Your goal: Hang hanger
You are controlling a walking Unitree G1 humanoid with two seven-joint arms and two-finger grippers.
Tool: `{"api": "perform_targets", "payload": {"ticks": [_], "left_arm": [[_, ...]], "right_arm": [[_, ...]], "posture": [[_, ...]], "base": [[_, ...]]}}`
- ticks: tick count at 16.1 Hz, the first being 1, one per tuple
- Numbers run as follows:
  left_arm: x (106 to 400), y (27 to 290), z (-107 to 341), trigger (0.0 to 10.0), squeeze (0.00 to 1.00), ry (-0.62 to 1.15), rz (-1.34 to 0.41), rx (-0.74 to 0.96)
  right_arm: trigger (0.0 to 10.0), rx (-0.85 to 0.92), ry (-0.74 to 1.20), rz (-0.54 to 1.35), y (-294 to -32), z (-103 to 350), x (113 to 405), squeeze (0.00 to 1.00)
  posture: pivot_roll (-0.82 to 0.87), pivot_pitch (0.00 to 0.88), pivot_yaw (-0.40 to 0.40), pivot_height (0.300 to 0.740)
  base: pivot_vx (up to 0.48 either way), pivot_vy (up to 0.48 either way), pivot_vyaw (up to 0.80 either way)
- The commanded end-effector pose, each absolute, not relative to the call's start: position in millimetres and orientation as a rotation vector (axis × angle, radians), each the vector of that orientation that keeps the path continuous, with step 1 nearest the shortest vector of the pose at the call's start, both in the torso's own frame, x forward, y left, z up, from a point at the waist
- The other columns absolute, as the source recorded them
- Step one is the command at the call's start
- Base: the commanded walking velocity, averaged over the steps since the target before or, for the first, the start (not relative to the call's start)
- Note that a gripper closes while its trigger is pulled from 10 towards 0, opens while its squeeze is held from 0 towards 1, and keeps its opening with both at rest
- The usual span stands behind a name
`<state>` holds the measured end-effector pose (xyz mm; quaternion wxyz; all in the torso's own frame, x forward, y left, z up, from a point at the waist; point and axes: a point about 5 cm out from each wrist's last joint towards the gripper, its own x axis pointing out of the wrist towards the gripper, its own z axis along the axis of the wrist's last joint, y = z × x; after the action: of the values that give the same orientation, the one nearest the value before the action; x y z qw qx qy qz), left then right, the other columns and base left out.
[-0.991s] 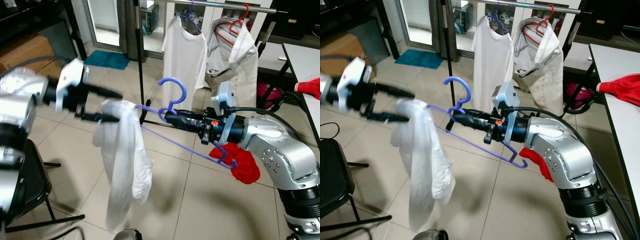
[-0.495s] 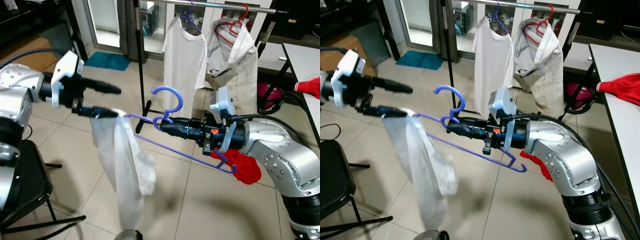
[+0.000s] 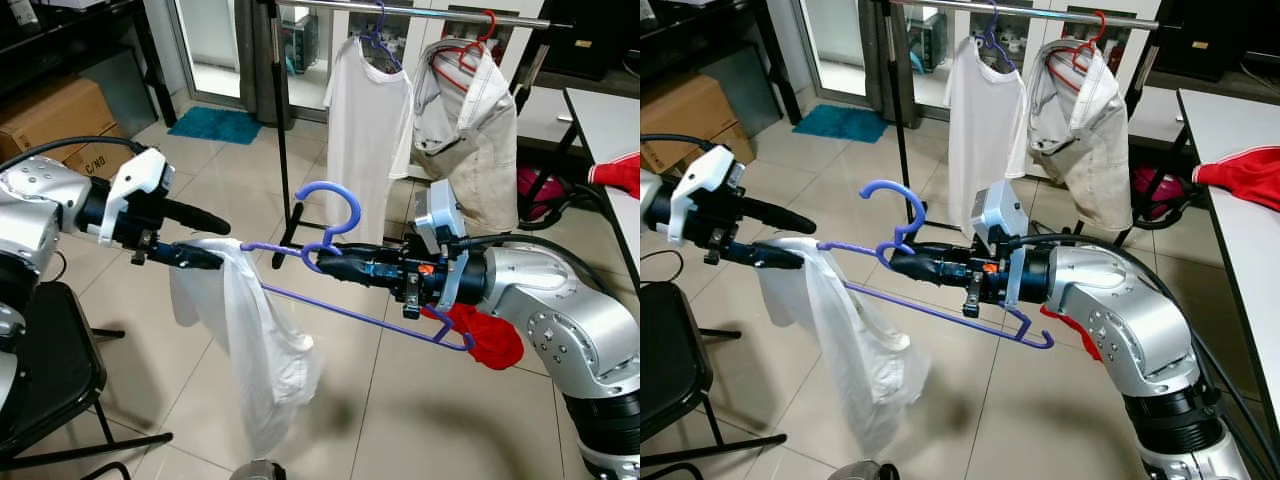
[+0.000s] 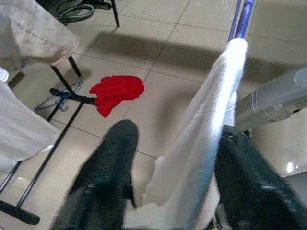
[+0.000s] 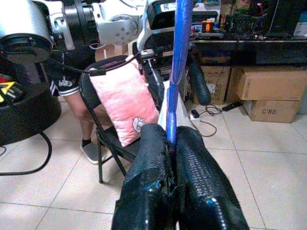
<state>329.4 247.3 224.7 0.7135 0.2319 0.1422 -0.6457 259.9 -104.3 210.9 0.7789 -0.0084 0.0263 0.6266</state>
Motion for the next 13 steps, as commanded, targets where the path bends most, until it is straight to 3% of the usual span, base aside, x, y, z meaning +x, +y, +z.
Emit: {"api": "perform_targets", "payload": {"ticks": [1, 7, 12, 13], "left_arm": [[330.3, 241.4, 228.1, 0.0, 0.00, 0.273, -1.457, 0.523], [325.5, 230.1, 223.7, 0.0, 0.00, 0.306, -1.517, 0.444], [319.2, 239.1, 215.8, 0.0, 0.00, 0.347, -1.497, 0.384], [319.1, 242.0, 215.4, 0.0, 0.00, 0.338, -1.483, 0.371]], "right_arm": [[10.0, -0.021, 0.028, 1.382, -102.3, 215.7, 255.4, 0.00], [10.0, -0.015, 0.028, 1.364, -106.2, 215.5, 260.1, 0.00], [10.0, 0.004, 0.019, 1.345, -105.5, 216.7, 264.8, 0.00], [10.0, 0.010, 0.025, 1.336, -108.0, 215.5, 265.3, 0.41]], "posture": [[-0.14, 0.000, 0.056, 0.740], [-0.14, 0.000, 0.053, 0.740], [-0.14, 0.000, 0.044, 0.740], [-0.13, 0.000, 0.041, 0.740]], "base": [[0.000, 0.000, 0.00], [0.000, 0.000, 0.00], [0.000, 0.000, 0.00], [0.000, 0.000, 0.00]]}}
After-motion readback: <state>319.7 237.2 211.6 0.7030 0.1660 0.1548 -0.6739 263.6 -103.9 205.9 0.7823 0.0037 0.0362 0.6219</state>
